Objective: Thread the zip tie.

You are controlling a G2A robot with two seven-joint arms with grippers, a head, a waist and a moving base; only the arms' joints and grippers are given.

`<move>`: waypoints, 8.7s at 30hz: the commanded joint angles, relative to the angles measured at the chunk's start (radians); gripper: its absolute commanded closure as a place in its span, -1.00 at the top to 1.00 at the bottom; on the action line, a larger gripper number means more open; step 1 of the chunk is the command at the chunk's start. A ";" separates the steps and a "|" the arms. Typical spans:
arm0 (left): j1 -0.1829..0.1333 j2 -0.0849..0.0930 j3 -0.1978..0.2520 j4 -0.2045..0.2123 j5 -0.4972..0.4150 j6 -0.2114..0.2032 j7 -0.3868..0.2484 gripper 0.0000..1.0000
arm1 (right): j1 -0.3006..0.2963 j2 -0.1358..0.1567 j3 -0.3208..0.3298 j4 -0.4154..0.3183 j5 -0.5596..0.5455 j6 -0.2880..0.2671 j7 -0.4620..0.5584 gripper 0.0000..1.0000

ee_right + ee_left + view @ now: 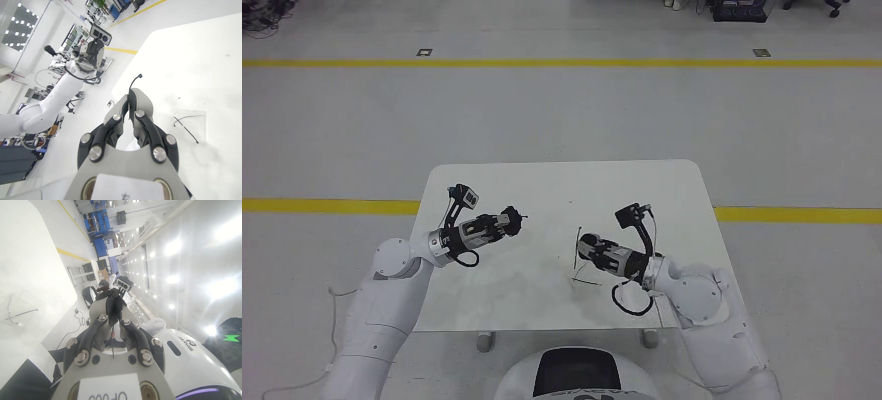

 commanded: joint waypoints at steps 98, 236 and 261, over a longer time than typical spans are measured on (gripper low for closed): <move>0.192 0.019 0.065 -0.182 0.249 0.000 0.407 -1.00 | 0.264 0.138 -0.383 0.180 0.004 0.120 -0.644 -1.00; 0.484 -0.001 0.152 -0.443 0.597 0.056 1.188 -1.00 | 0.424 0.075 -0.678 0.485 -0.290 0.004 -1.128 -1.00; 0.484 -0.001 0.152 -0.443 0.597 0.056 1.188 -1.00 | 0.463 0.060 -0.734 0.543 -0.260 0.000 -1.164 -1.00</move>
